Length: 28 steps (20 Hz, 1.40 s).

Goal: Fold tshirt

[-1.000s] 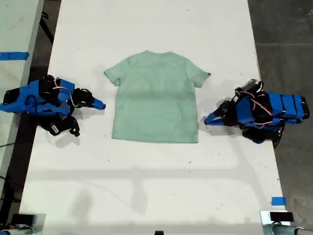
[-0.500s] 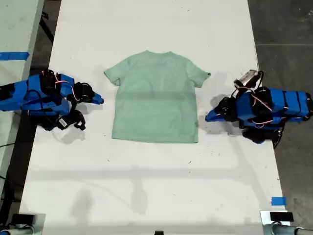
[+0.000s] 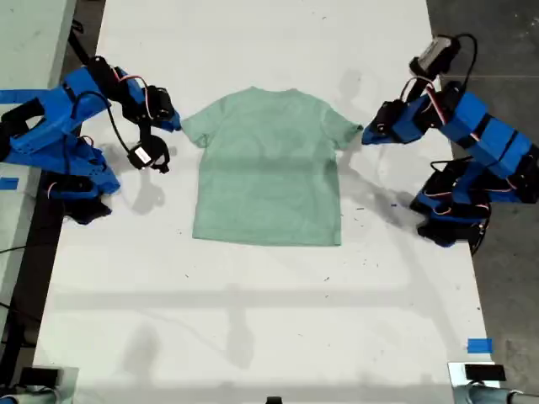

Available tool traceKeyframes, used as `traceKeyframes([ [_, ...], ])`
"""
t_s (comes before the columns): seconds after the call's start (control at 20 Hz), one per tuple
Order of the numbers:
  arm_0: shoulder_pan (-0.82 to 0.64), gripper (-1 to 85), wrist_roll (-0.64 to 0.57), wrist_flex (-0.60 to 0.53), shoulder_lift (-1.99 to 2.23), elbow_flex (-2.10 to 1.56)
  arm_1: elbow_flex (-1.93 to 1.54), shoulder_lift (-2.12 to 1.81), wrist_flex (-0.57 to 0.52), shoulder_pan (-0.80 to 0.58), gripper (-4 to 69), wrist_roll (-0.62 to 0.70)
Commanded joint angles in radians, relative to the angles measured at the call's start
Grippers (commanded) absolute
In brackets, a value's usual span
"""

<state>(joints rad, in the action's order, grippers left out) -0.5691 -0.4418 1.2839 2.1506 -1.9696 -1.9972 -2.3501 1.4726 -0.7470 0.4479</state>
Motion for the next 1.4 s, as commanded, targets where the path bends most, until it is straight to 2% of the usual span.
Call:
traceKeyframes([
  [0.0, -0.143, 0.0, -0.078, 0.092, -0.035, 0.155, 0.176, 0.103, 0.031, -0.132, -0.5, 0.124],
  [0.15, -0.249, 0.0, -0.152, 0.152, -0.138, 0.261, 0.324, 0.242, 0.057, -0.232, -0.5, 0.216],
  [0.35, -0.256, 0.0, -0.179, 0.175, -0.272, 0.379, 0.479, 0.365, 0.086, -0.278, 0.3, 0.275],
  [0.4, -0.252, 0.0, -0.179, 0.166, -0.278, 0.380, 0.488, 0.382, 0.089, -0.278, 5.7, 0.288],
  [0.45, -0.250, 0.0, -0.178, 0.163, -0.282, 0.380, 0.491, 0.399, 0.089, -0.276, 18.0, 0.311],
  [0.5, -0.247, 0.0, -0.178, 0.163, -0.287, 0.380, 0.479, 0.410, 0.080, -0.278, 24.1, 0.325],
  [0.6, -0.241, 0.0, -0.179, 0.163, -0.291, 0.379, 0.403, 0.422, 0.029, -0.299, 31.6, 0.348],
  [0.65, -0.235, 0.0, -0.179, 0.160, -0.293, 0.374, 0.356, 0.428, -0.006, -0.310, 32.5, 0.359],
  [0.9, -0.212, 0.0, -0.183, 0.140, -0.325, 0.353, 0.144, 0.517, -0.244, -0.356, 32.6, 0.397],
  [1.15, -0.212, 0.0, -0.183, 0.124, -0.331, 0.331, 0.077, 0.698, -0.436, -0.360, 31.8, 0.414],
  [1.3, -0.207, 0.0, -0.183, 0.124, -0.331, 0.330, 0.084, 0.824, -0.500, -0.359, 27.6, 0.417],
  [1.35, -0.204, 0.0, -0.183, 0.124, -0.331, 0.330, 0.092, 0.851, -0.503, -0.359, 21.0, 0.410],
])
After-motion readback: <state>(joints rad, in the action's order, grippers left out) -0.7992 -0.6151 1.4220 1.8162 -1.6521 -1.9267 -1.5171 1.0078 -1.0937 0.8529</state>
